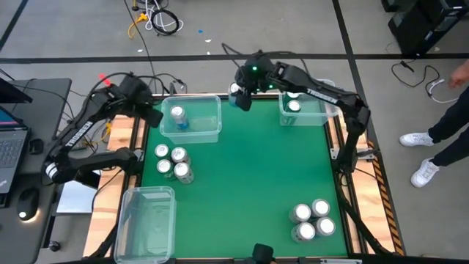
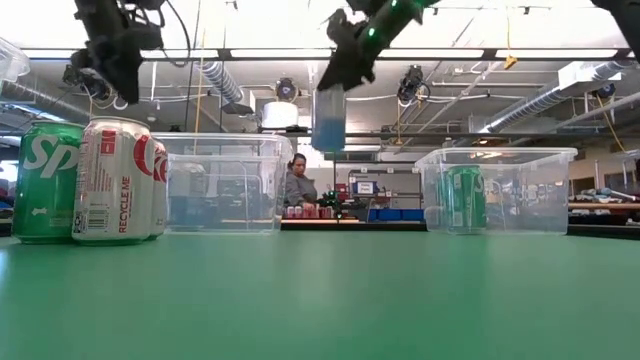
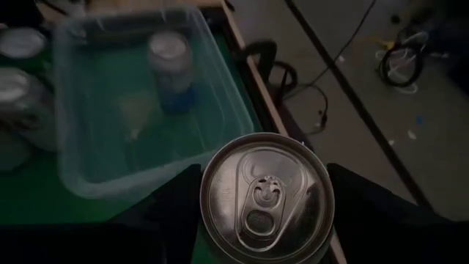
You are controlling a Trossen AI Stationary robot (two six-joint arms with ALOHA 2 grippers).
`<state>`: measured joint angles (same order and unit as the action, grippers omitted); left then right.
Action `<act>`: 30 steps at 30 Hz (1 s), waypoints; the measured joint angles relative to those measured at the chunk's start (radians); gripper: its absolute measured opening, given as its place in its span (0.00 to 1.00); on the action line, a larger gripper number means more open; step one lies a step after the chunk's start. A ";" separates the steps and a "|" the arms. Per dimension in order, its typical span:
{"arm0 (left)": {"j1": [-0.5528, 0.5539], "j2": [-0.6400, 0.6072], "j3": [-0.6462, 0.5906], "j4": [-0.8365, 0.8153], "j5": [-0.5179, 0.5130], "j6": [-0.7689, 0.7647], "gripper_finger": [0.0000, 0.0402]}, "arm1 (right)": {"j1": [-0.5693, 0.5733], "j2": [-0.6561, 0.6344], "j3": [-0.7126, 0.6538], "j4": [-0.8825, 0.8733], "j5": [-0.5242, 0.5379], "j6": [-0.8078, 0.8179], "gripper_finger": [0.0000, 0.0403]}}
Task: Sort soda cans
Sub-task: Put the top blue white soda can into the top left transparent bin
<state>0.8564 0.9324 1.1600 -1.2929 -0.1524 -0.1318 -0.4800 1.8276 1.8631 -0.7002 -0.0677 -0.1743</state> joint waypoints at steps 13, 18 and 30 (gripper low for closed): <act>0.075 0.039 -0.173 0.025 0.010 0.051 0.01 | 0.036 -0.090 0.015 -0.038 -0.002 0.000 0.60; 0.075 0.039 -0.260 0.146 0.103 0.074 0.01 | 0.036 -0.089 0.015 -0.039 -0.002 0.001 0.60; 0.052 0.041 -0.393 0.413 0.301 0.077 0.01 | 0.049 -0.089 0.015 -0.042 -0.009 0.022 0.60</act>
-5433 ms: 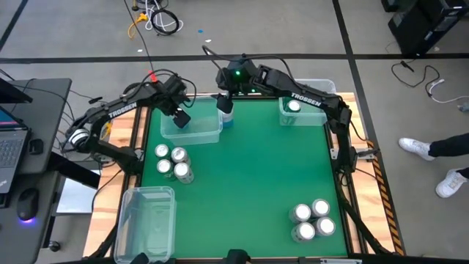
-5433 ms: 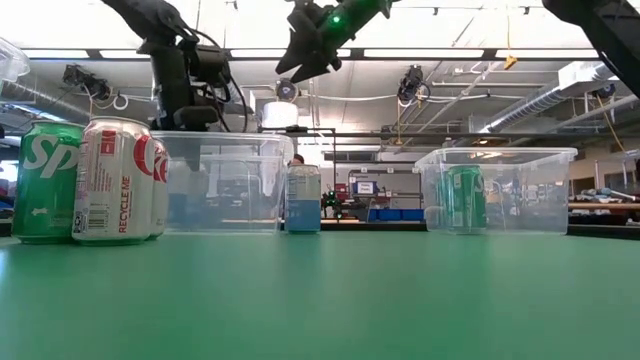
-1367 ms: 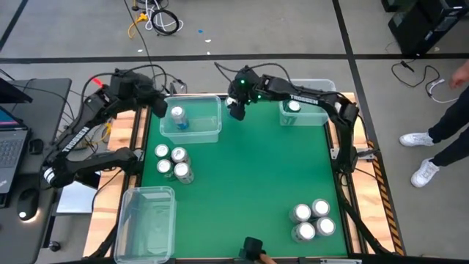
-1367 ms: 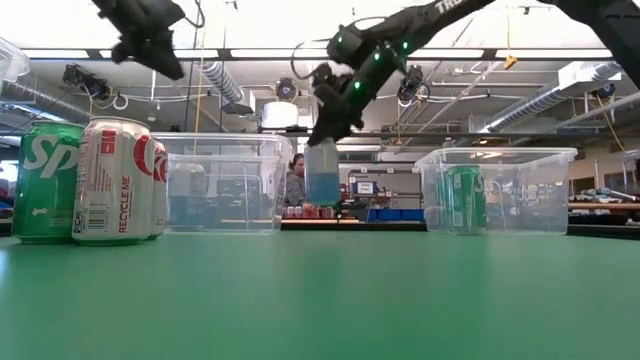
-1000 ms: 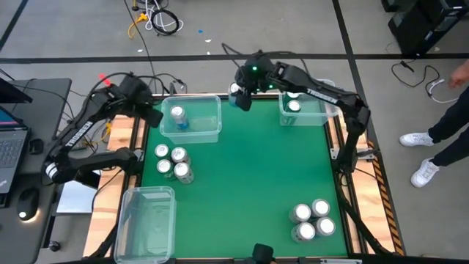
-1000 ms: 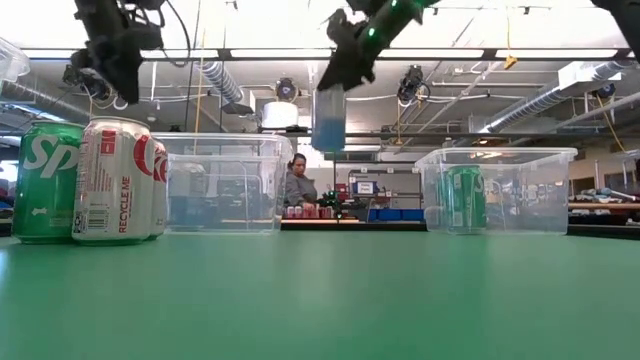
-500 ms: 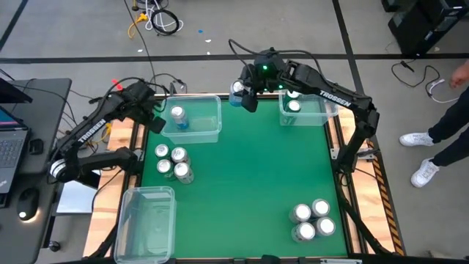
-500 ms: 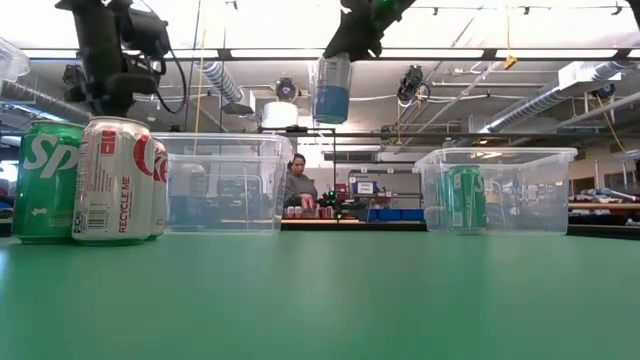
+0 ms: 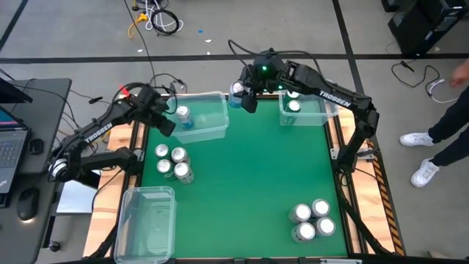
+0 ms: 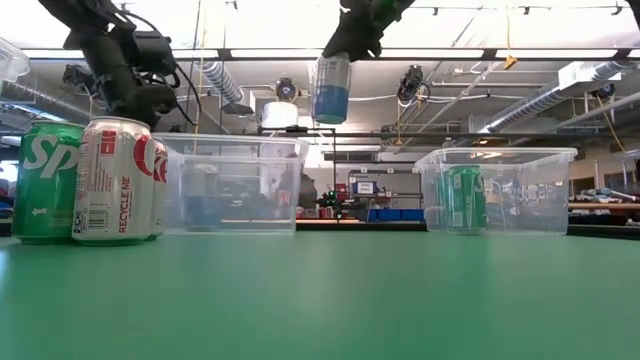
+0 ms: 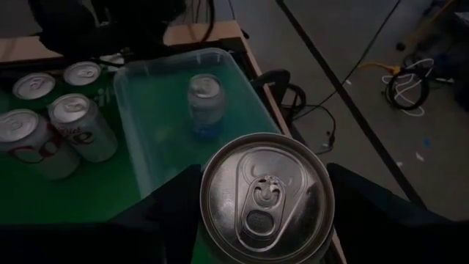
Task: Sort soda cans
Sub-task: Put the top blue white soda can into the top left transparent bin
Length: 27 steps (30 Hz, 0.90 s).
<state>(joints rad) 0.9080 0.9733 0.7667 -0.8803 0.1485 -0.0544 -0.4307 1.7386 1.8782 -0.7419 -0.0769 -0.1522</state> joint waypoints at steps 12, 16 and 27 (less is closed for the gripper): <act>-0.109 0.085 -0.039 0.276 0.016 -0.002 0.01 | 0.070 0.004 0.000 0.087 -0.003 0.010 0.60; -0.138 0.157 -0.038 0.377 0.047 -0.003 0.01 | 0.084 0.026 0.000 0.109 -0.008 0.024 0.60; -0.231 0.276 -0.038 0.613 0.104 -0.033 0.01 | 0.076 0.111 -0.001 0.223 -0.006 0.061 0.60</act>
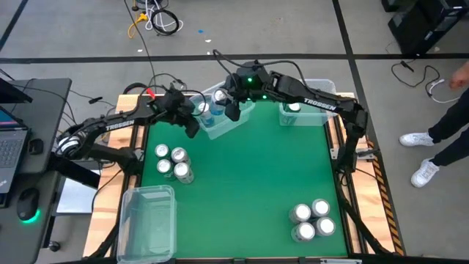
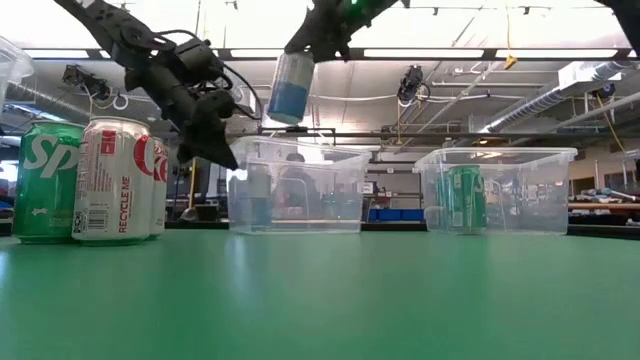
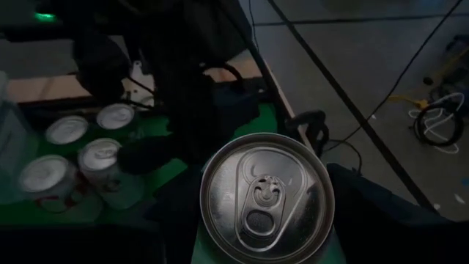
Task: Sort soda cans
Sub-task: Put the top blue white soda can into the top left transparent bin
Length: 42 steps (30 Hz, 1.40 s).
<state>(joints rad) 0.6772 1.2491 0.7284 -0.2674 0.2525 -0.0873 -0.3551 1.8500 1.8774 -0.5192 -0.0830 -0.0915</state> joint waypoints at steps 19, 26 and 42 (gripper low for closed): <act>-0.050 -0.144 0.005 -0.017 0.014 -0.048 0.01 | -0.005 0.100 0.000 -0.068 -0.043 0.023 0.60; -0.050 -0.214 0.004 -0.080 -0.028 -0.049 0.01 | -0.008 0.166 0.000 -0.079 -0.081 0.040 0.60; -0.051 -0.208 0.004 -0.105 -0.041 -0.029 0.01 | -0.010 0.299 0.000 -0.055 -0.077 0.041 0.60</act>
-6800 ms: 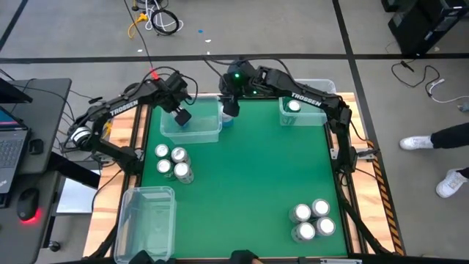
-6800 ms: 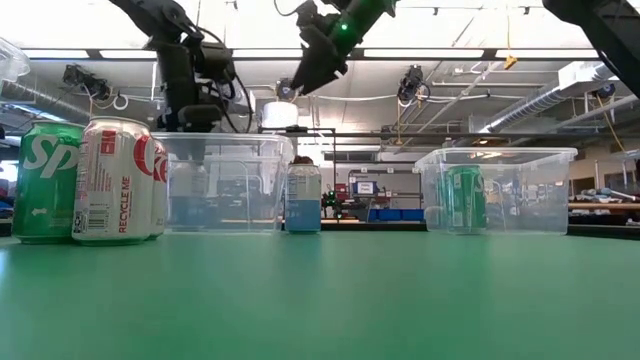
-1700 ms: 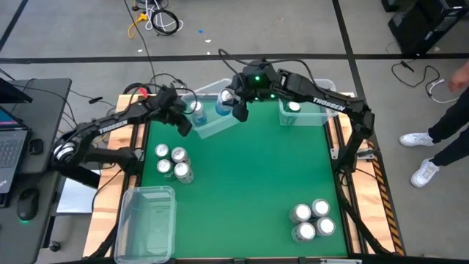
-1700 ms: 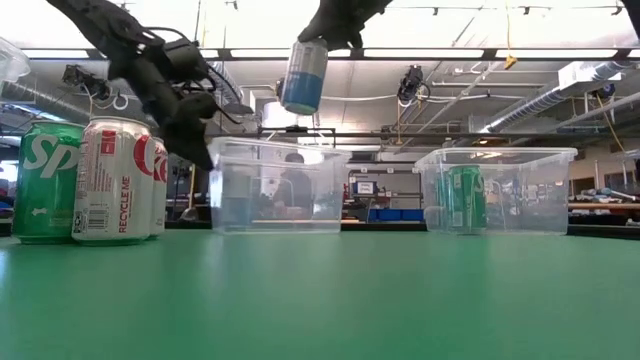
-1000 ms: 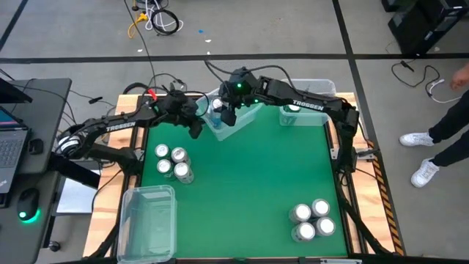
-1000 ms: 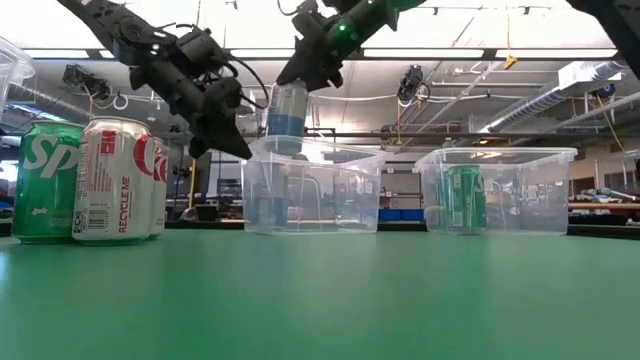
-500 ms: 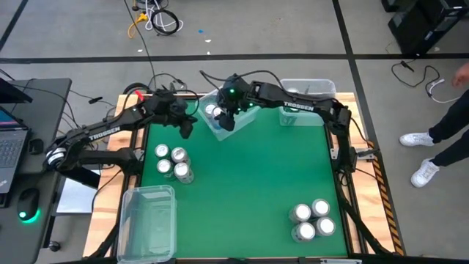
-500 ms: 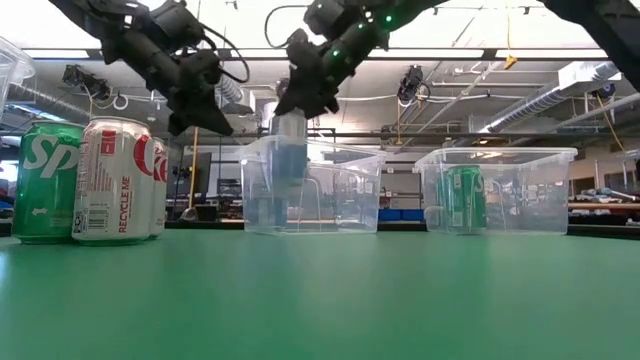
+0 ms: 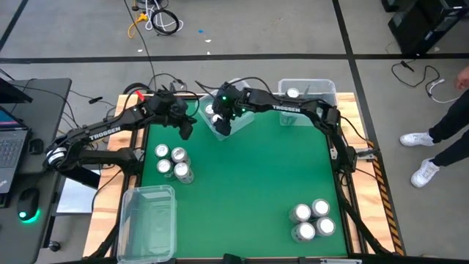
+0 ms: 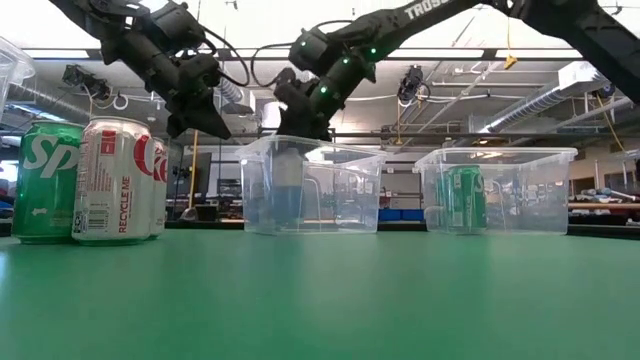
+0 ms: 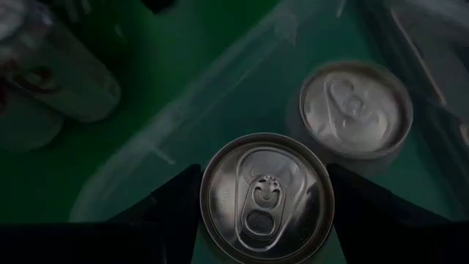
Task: Sort soda cans
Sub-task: Put the top blue white soda can into the top left transparent bin
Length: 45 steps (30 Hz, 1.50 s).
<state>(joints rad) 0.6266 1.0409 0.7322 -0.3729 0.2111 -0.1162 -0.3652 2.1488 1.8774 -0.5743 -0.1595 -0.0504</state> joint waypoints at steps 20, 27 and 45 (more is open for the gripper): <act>0.000 0.000 -0.002 -0.007 0.000 0.000 0.01 | -0.005 0.011 -0.009 0.017 0.008 -0.016 0.66; 0.000 0.000 -0.002 -0.008 0.000 0.000 0.01 | -0.005 0.011 -0.010 0.010 0.009 -0.027 0.69; 0.000 0.000 -0.002 -0.011 0.003 0.000 0.01 | -0.011 0.006 0.011 -0.019 0.012 -0.042 0.75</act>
<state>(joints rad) 0.6262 1.0409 0.7307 -0.3843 0.2146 -0.1166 -0.3763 2.1551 1.8881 -0.5936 -0.1471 -0.0925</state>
